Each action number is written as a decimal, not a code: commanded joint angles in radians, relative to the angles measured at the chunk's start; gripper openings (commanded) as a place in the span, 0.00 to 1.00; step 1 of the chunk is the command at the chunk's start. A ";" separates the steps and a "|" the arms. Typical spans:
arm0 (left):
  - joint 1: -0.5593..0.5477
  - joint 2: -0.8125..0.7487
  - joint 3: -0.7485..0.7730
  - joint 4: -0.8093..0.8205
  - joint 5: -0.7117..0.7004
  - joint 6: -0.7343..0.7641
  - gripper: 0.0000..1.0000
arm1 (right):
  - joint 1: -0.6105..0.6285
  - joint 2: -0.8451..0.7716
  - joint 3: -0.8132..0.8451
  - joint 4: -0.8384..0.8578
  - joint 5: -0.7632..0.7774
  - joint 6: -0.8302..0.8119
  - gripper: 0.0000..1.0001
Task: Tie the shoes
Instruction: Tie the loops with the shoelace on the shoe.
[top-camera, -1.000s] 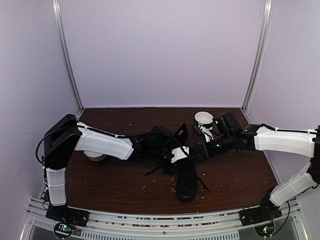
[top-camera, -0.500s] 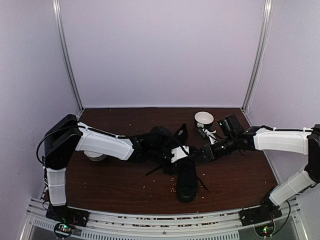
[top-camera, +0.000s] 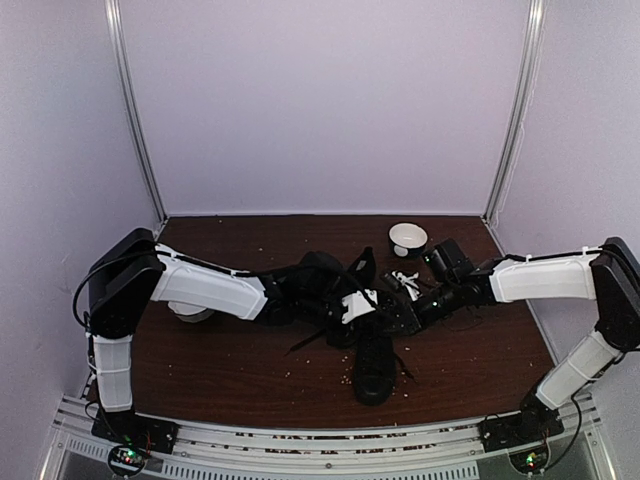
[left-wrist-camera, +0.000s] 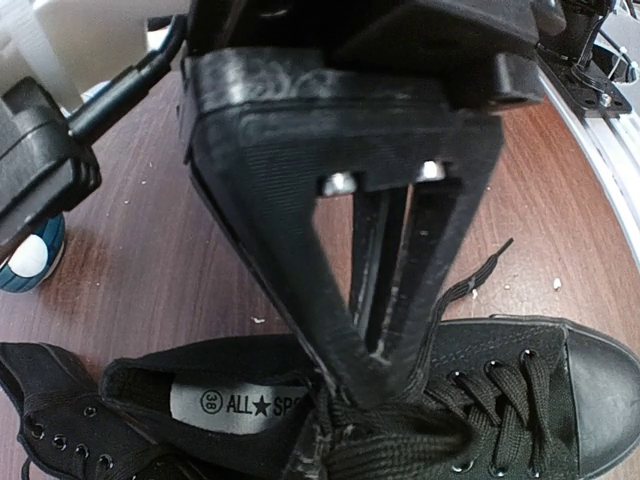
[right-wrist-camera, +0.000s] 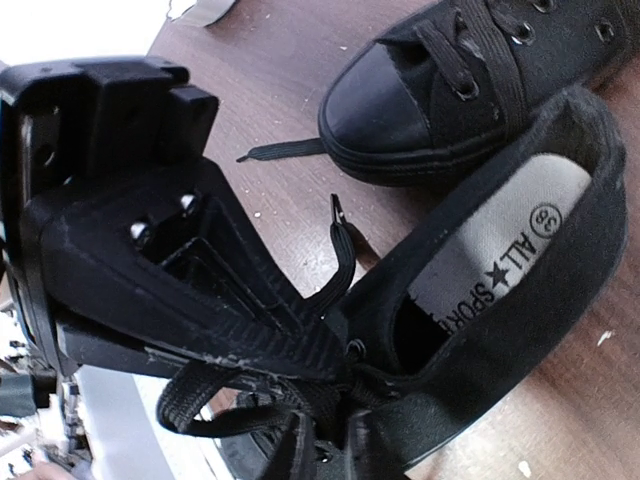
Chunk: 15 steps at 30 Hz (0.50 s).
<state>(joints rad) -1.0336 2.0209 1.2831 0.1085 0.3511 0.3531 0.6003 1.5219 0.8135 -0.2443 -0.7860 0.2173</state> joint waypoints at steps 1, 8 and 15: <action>0.009 0.003 -0.010 0.048 -0.003 -0.009 0.00 | 0.004 0.003 0.002 0.025 0.013 -0.010 0.04; 0.009 0.007 -0.009 0.049 -0.022 -0.005 0.00 | 0.004 -0.026 0.001 -0.002 0.006 -0.017 0.00; 0.007 0.041 0.045 -0.013 -0.041 0.024 0.13 | 0.004 -0.033 0.003 -0.007 -0.025 -0.010 0.00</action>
<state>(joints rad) -1.0328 2.0266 1.2865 0.1028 0.3267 0.3580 0.6003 1.5223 0.8135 -0.2428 -0.7891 0.2119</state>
